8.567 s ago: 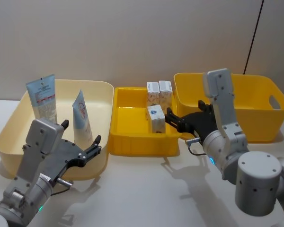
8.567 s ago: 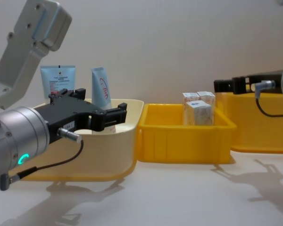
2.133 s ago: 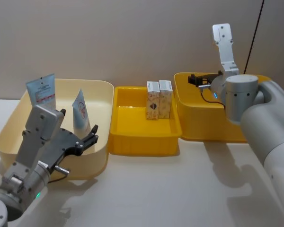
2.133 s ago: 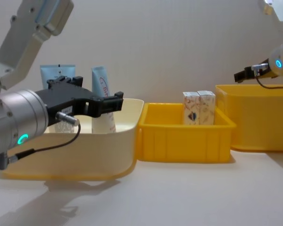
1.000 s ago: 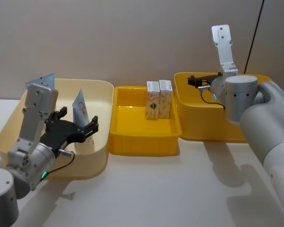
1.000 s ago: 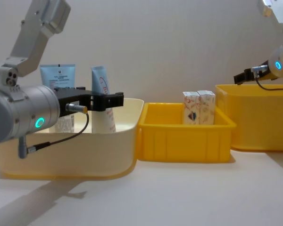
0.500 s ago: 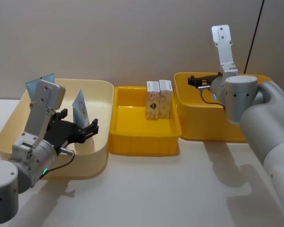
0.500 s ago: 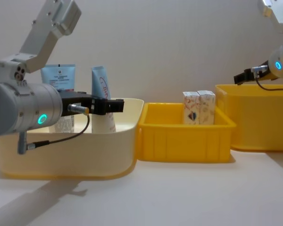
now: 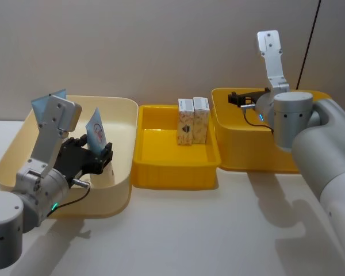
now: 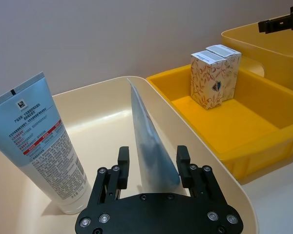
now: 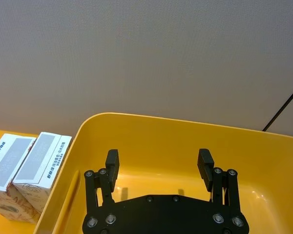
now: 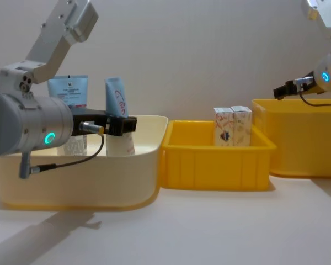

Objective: Bimanual collaborative sorting of washing and personal care products

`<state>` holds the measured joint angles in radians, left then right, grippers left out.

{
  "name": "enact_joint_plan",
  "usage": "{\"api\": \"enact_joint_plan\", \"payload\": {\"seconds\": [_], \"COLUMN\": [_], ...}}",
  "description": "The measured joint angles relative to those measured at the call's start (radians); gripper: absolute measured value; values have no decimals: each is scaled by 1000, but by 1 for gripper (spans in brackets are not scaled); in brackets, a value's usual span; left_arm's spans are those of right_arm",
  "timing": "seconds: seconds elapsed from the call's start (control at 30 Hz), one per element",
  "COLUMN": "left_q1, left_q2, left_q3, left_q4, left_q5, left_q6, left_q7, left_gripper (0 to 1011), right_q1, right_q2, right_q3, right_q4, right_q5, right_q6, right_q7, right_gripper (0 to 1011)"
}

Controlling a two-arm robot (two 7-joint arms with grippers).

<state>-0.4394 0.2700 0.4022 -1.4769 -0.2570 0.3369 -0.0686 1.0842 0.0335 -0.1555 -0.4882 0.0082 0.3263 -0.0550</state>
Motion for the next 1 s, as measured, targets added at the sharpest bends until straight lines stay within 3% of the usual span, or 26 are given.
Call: {"api": "enact_joint_plan", "payload": {"seconds": [0.3, 1.0], "left_q1": [-3, -5], "left_q2": [1, 1], "left_q3": [1, 2], "left_q4": [0, 0], "left_q5": [2, 5], "left_q6": [7, 13], "left_q7": [1, 2], "left_gripper": [349, 267], "right_q1": [0, 0], "right_q2": [0, 0], "right_q3": [0, 0], "right_q4": [0, 0], "right_q5": [0, 0], "right_q6": [0, 0], "right_q7": [0, 0], "right_gripper": [1001, 1001]}}
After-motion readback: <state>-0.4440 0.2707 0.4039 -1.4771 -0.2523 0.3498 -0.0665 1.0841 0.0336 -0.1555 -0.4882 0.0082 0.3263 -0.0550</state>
